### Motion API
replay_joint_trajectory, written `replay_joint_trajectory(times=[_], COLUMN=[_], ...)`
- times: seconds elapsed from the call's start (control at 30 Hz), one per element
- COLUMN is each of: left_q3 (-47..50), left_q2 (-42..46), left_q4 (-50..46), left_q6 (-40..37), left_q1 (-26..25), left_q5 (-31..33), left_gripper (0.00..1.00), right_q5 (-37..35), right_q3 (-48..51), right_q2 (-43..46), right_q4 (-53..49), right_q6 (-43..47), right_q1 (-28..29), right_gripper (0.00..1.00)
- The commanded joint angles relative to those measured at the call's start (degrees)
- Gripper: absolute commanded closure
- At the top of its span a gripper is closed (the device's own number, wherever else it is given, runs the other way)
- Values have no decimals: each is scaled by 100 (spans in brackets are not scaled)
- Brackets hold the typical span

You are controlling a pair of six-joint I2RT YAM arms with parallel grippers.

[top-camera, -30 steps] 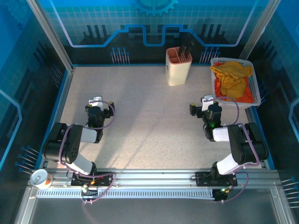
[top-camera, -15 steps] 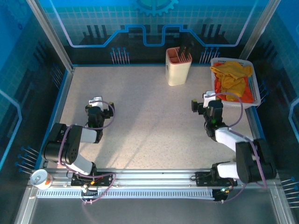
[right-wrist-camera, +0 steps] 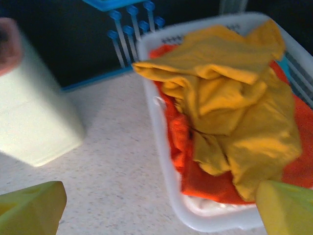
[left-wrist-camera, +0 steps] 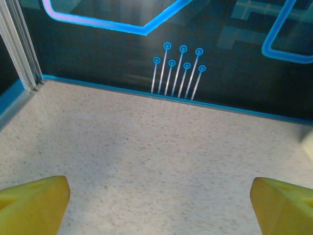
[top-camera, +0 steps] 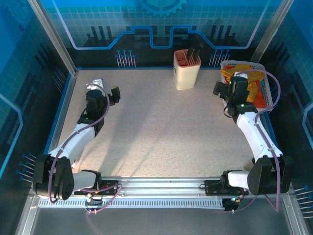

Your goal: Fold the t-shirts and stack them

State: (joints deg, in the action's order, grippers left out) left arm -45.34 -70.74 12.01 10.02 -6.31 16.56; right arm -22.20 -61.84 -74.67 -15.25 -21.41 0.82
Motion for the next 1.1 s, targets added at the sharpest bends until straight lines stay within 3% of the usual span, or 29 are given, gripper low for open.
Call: replay_joint_trajectory(times=[0.0, 0.27, 0.53, 0.93, 1.07], left_q3=[-426, -37, 463, 824, 809], left_q2=[201, 1151, 1592, 1890, 1853], left_q4=[-2109, -2836, -3364, -3362, -3352], left_q6=[887, 1358, 1512, 1819, 1845], left_q1=[-160, -937, -1385, -1526, -1549], left_q5=[-500, -1147, -1217, -1269, -1306], left_gripper=[6, 22, 23, 23, 23], right_q5=[-115, 83, 227, 875, 1041], right_q3=[-427, -656, -1044, -1169, -1344], right_q2=[-455, -1188, -1999, -2502, -2696], right_q4=[-1062, -612, -663, -162, -188], right_q6=[-655, -1048, -1374, -1295, -1270], right_q1=[-380, -953, -1148, -1221, -1222], right_gripper=[1, 27, 45, 47, 60])
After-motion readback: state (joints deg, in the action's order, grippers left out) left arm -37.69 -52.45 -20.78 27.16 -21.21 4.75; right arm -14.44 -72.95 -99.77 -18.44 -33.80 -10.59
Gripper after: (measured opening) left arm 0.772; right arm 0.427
